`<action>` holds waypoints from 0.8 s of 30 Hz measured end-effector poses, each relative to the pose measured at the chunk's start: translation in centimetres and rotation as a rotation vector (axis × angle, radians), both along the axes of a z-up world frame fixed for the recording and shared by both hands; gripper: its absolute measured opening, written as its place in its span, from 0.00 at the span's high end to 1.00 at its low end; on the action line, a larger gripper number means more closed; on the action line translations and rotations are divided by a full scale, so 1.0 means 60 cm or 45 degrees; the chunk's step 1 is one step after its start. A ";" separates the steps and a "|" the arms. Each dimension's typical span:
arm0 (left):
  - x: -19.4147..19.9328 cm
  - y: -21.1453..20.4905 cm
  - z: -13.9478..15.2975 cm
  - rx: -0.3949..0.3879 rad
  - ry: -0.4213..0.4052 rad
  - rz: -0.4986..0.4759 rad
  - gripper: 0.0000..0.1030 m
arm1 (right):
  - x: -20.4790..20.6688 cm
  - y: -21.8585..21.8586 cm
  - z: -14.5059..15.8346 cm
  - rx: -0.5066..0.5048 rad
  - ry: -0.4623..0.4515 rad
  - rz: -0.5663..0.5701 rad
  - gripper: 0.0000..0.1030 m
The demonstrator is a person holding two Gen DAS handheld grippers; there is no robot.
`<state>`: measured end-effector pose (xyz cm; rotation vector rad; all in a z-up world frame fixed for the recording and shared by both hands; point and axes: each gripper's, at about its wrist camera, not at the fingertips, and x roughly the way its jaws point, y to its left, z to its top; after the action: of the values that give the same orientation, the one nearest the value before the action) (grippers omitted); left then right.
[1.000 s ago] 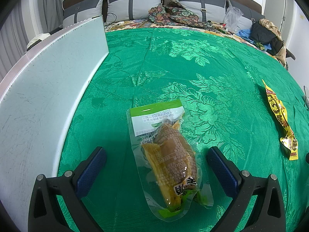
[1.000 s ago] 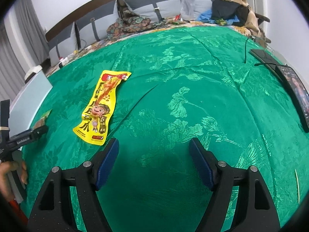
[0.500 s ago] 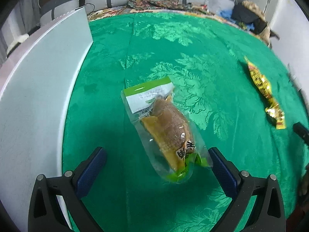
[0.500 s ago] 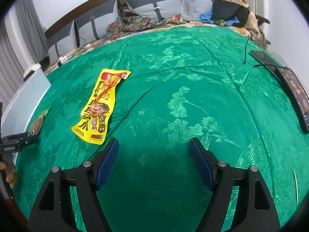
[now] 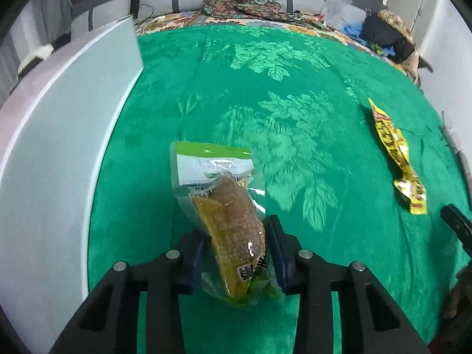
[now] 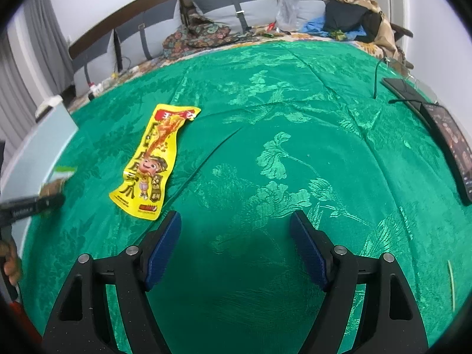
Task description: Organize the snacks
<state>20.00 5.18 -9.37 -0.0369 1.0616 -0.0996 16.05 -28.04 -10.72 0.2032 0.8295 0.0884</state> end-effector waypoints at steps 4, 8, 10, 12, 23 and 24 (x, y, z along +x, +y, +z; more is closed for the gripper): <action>-0.033 0.015 0.001 -0.030 -0.018 0.007 0.65 | 0.003 -0.012 0.003 0.061 0.001 0.017 0.23; -0.052 0.028 0.006 -0.067 -0.054 0.044 0.66 | 0.050 -0.019 0.034 0.139 0.050 0.079 0.23; -0.055 0.036 0.009 -0.092 -0.066 0.066 0.66 | 0.081 -0.022 0.044 0.187 0.106 0.074 0.23; -0.058 0.041 0.014 -0.119 -0.078 0.081 0.66 | 0.126 -0.010 0.045 0.209 0.216 0.104 0.23; -0.087 0.055 0.059 -0.203 -0.154 0.131 0.66 | 0.257 0.217 0.019 -0.278 0.384 0.203 0.45; -0.089 0.056 0.063 -0.207 -0.160 0.133 0.66 | 0.252 0.220 0.024 -0.279 0.408 0.203 0.49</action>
<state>14.63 8.54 -5.62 -0.2304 0.9224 -0.0923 31.14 -14.82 -9.29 -0.0586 1.1664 0.1153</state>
